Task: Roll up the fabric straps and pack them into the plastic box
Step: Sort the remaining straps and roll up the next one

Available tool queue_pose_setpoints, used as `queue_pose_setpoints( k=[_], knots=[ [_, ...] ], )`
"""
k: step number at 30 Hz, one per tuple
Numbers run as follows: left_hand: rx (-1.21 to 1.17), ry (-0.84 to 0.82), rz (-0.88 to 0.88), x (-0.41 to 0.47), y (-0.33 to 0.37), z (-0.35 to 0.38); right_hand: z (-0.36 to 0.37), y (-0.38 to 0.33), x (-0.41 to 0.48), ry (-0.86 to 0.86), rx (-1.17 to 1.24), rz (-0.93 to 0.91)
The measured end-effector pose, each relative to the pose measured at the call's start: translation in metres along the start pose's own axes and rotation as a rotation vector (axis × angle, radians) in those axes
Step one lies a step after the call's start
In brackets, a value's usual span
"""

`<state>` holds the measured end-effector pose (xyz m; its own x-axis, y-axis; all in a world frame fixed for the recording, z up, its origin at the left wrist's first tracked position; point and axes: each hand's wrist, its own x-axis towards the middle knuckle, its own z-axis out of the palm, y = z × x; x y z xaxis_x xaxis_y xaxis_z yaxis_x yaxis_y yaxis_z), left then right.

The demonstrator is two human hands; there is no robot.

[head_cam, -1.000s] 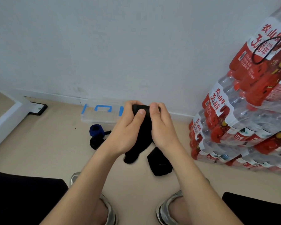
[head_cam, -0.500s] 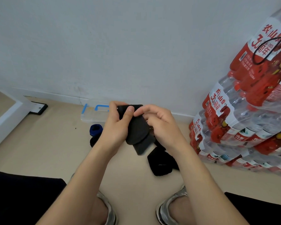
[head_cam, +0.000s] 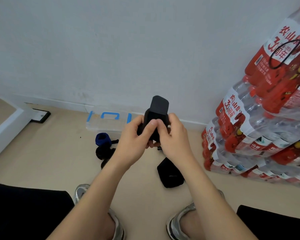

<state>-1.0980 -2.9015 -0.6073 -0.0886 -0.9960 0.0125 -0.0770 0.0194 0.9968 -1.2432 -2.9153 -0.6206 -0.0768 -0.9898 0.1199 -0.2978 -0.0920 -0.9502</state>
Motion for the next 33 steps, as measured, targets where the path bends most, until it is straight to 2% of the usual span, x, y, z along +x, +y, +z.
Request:
queue_pose_setpoints(
  k=[2, 6, 8, 11, 13, 15, 17, 19, 22, 25, 29, 31, 33],
  knots=[
    [0.065, -0.029, 0.025, 0.000, -0.004, -0.004, 0.001, 0.002, 0.001, -0.070, 0.058, 0.049],
    [0.113, -0.066, 0.054, -0.003, -0.007, -0.002, -0.001, 0.010, 0.001, -0.310, 0.308, 0.269],
    [0.125, -0.072, 0.056, -0.006, -0.008, 0.003, -0.001, 0.016, 0.000, -0.293, 0.323, 0.226],
    [0.214, -0.025, 0.060, -0.001, -0.009, 0.007, 0.003, 0.021, 0.002, -0.186, 0.303, 0.060],
    [0.335, 0.015, 0.024, 0.003, -0.010, 0.005, 0.006, 0.022, 0.001, -0.133, 0.285, 0.007],
    [0.345, 0.030, -0.056, 0.004, -0.013, 0.003, 0.007, 0.025, -0.001, -0.115, 0.233, 0.008],
    [0.258, 0.014, -0.125, 0.003, -0.016, 0.000, 0.010, 0.029, -0.003, -0.155, 0.236, 0.083],
    [0.260, -0.052, -0.085, 0.003, -0.017, -0.002, 0.012, 0.034, -0.004, -0.186, 0.303, 0.171],
    [0.254, -0.182, -0.053, 0.001, -0.019, 0.000, 0.010, 0.040, -0.003, -0.120, 0.310, 0.155],
    [0.245, -0.179, -0.059, -0.001, -0.023, 0.005, 0.011, 0.042, 0.000, -0.130, 0.406, 0.257],
    [0.275, -0.178, -0.018, -0.002, -0.028, 0.004, -0.001, 0.047, 0.000, -0.410, 0.732, 0.534],
    [0.307, -0.198, -0.013, -0.003, -0.031, 0.004, -0.012, 0.051, 0.000, -0.496, 0.791, 0.537],
    [0.302, -0.196, -0.009, -0.005, -0.036, 0.009, -0.015, 0.054, -0.001, -0.461, 0.796, 0.498]
  ],
)
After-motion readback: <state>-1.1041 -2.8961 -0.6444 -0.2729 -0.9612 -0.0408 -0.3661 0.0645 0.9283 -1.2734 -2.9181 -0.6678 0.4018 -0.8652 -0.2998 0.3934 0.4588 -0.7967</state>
